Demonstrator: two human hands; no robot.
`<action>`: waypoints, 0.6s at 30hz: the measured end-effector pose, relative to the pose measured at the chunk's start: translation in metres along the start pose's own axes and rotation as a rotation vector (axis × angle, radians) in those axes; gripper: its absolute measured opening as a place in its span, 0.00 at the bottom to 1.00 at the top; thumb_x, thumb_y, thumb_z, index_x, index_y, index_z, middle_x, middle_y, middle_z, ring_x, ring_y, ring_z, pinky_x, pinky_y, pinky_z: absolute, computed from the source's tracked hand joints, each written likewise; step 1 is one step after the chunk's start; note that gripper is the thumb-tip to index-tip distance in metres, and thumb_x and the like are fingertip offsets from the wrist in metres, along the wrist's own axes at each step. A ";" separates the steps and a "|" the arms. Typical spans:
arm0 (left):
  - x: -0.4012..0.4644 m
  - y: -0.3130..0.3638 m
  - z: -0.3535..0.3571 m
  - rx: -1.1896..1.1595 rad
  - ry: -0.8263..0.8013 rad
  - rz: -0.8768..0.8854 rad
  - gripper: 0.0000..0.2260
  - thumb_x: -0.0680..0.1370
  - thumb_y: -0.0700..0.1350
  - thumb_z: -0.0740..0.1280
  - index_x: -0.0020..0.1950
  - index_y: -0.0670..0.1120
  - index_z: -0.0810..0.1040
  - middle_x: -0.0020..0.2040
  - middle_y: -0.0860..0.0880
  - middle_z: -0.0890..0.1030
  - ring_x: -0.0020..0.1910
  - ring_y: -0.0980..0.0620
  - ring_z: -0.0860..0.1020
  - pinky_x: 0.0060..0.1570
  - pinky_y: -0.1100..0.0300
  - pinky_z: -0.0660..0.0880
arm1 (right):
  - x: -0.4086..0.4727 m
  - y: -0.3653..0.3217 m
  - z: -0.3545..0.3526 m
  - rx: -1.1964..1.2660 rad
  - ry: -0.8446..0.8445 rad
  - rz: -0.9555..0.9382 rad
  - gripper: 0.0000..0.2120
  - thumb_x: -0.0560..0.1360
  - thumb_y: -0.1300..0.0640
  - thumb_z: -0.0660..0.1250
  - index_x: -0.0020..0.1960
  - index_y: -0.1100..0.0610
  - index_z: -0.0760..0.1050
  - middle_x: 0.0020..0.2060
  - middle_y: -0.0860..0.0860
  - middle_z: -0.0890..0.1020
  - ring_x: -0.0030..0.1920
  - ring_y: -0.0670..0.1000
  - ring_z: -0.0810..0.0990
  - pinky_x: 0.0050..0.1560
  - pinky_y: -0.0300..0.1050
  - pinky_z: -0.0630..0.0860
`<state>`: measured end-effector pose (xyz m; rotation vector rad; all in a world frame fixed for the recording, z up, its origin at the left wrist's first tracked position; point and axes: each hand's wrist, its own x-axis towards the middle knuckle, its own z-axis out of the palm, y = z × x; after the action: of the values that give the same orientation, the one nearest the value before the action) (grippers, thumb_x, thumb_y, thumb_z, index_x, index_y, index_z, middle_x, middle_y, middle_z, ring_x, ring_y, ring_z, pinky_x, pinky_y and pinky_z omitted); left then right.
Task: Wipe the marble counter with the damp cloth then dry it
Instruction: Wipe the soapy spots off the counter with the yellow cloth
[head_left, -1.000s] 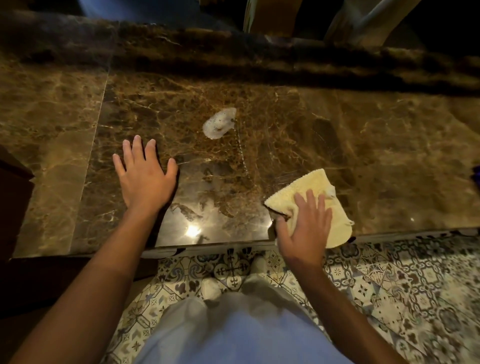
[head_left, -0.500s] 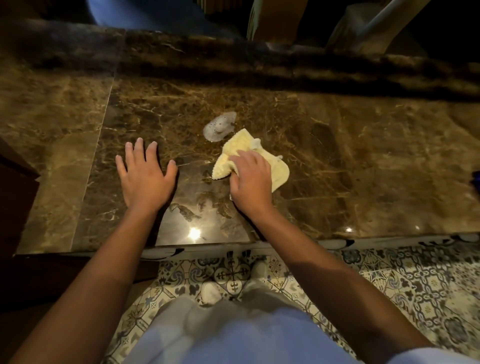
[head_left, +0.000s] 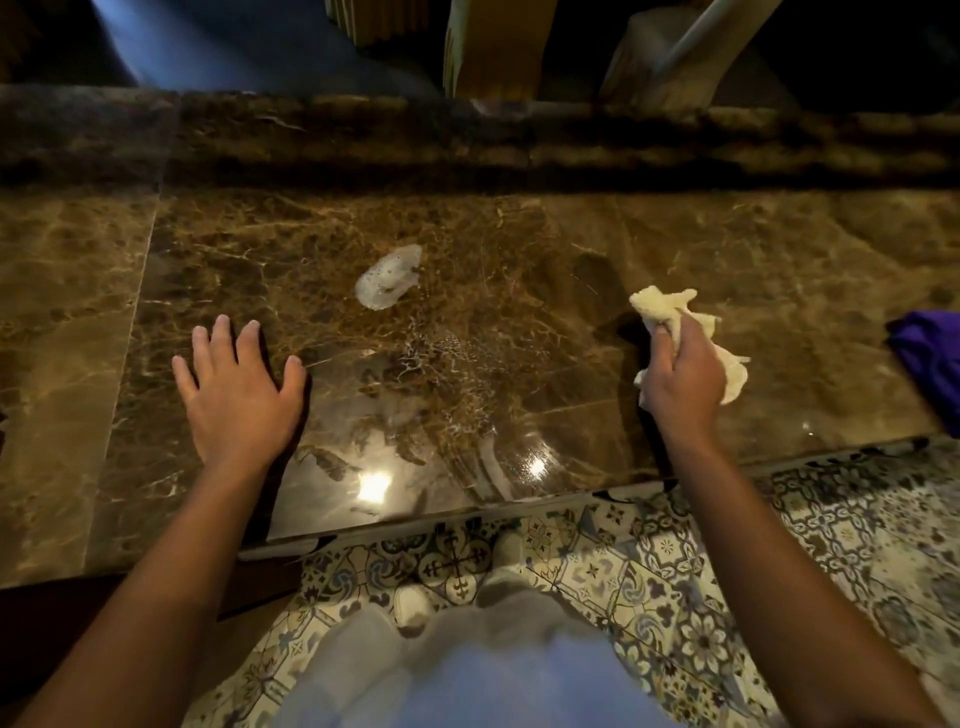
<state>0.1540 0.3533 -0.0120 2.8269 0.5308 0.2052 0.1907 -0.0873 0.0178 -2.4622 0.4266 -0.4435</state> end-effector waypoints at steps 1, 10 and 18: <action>0.000 0.000 0.000 -0.001 0.002 -0.002 0.29 0.83 0.56 0.61 0.79 0.42 0.65 0.82 0.38 0.61 0.83 0.38 0.54 0.79 0.37 0.48 | -0.001 -0.001 0.009 0.004 -0.023 0.053 0.22 0.82 0.46 0.55 0.68 0.57 0.76 0.65 0.60 0.80 0.67 0.63 0.75 0.65 0.59 0.72; -0.001 0.003 -0.001 0.007 0.024 -0.018 0.29 0.82 0.56 0.61 0.79 0.42 0.66 0.82 0.39 0.63 0.83 0.39 0.55 0.79 0.37 0.49 | 0.033 -0.066 0.076 0.216 -0.060 0.071 0.17 0.82 0.52 0.59 0.64 0.59 0.78 0.58 0.59 0.80 0.60 0.60 0.77 0.59 0.52 0.71; -0.002 0.004 -0.003 0.000 0.023 -0.020 0.30 0.81 0.58 0.58 0.79 0.44 0.66 0.82 0.39 0.63 0.83 0.40 0.56 0.79 0.38 0.50 | -0.027 -0.122 0.115 0.301 -0.228 -0.164 0.15 0.83 0.54 0.63 0.64 0.59 0.79 0.52 0.59 0.81 0.54 0.59 0.79 0.52 0.47 0.70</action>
<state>0.1526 0.3495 -0.0084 2.8211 0.5639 0.2336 0.2370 0.0743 -0.0024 -2.2273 0.0583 -0.2661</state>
